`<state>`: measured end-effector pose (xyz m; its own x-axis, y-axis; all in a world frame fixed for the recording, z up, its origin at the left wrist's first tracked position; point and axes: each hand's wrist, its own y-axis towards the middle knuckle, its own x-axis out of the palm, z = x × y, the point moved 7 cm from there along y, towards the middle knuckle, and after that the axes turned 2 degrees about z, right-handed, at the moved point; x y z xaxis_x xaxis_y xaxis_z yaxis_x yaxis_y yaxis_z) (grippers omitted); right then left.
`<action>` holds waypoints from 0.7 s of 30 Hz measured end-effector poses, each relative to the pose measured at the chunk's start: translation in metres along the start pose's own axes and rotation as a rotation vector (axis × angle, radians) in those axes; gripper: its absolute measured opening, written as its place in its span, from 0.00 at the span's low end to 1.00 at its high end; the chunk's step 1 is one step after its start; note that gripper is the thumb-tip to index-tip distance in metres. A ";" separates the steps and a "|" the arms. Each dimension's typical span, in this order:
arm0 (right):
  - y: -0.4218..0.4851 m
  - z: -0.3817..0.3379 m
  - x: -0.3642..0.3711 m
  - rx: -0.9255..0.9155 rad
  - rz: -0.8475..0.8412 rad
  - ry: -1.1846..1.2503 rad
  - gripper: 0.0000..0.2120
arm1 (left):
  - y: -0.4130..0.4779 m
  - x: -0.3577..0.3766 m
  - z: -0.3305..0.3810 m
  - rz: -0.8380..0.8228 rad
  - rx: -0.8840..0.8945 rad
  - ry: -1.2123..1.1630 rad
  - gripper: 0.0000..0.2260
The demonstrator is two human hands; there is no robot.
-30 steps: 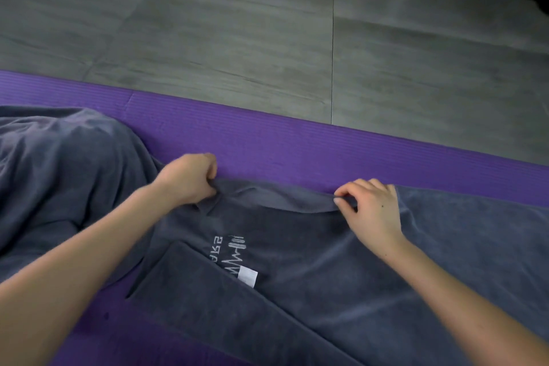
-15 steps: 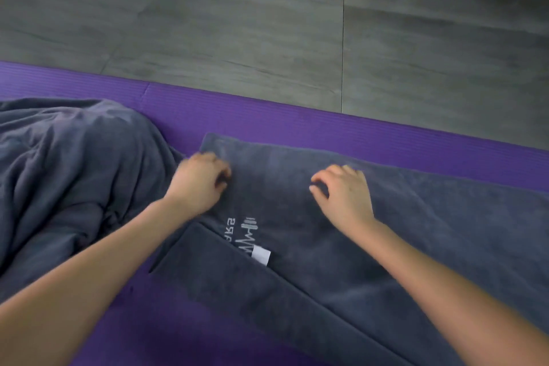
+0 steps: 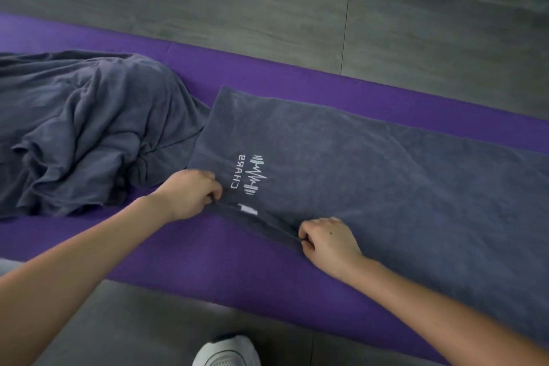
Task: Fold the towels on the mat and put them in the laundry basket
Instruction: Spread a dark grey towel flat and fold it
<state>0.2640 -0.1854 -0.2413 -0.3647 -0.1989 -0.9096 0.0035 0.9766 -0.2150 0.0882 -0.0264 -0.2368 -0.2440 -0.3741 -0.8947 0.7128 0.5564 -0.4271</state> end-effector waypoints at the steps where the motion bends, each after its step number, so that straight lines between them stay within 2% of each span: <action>1: -0.006 -0.008 0.002 -0.065 -0.013 0.006 0.07 | -0.014 0.005 0.000 -0.051 0.022 0.027 0.10; 3: -0.019 -0.023 0.011 -0.173 -0.130 0.002 0.08 | -0.041 0.023 0.000 -0.195 0.032 0.065 0.10; 6: -0.032 -0.032 0.031 -0.244 -0.410 -0.024 0.11 | -0.066 0.052 0.001 -0.464 0.004 0.128 0.10; 8: -0.032 -0.031 0.035 -0.246 -0.469 -0.040 0.11 | -0.071 0.061 -0.001 -0.637 -0.055 0.184 0.12; 9: -0.028 -0.027 0.032 -0.227 -0.447 -0.033 0.11 | -0.068 0.059 -0.002 -0.662 -0.084 0.211 0.13; 11: -0.014 -0.016 0.020 -0.177 -0.334 -0.035 0.10 | -0.055 0.044 -0.005 -0.574 -0.138 0.267 0.14; 14: 0.013 0.014 -0.007 -0.047 -0.074 -0.067 0.11 | -0.018 0.009 -0.002 -0.204 -0.168 0.285 0.13; 17: 0.038 0.050 -0.031 0.106 0.177 -0.083 0.16 | 0.028 -0.015 0.003 0.117 -0.125 0.098 0.14; 19: 0.055 0.074 -0.037 0.228 0.188 -0.119 0.21 | 0.060 -0.019 0.010 0.193 -0.076 0.026 0.18; 21: 0.070 0.098 -0.036 0.364 0.102 -0.172 0.26 | 0.088 -0.020 0.019 0.193 -0.061 0.052 0.22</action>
<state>0.3688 -0.1180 -0.2584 -0.1852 -0.1439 -0.9721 0.3719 0.9054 -0.2048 0.1683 0.0160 -0.2537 -0.1415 -0.2178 -0.9657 0.7087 0.6588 -0.2524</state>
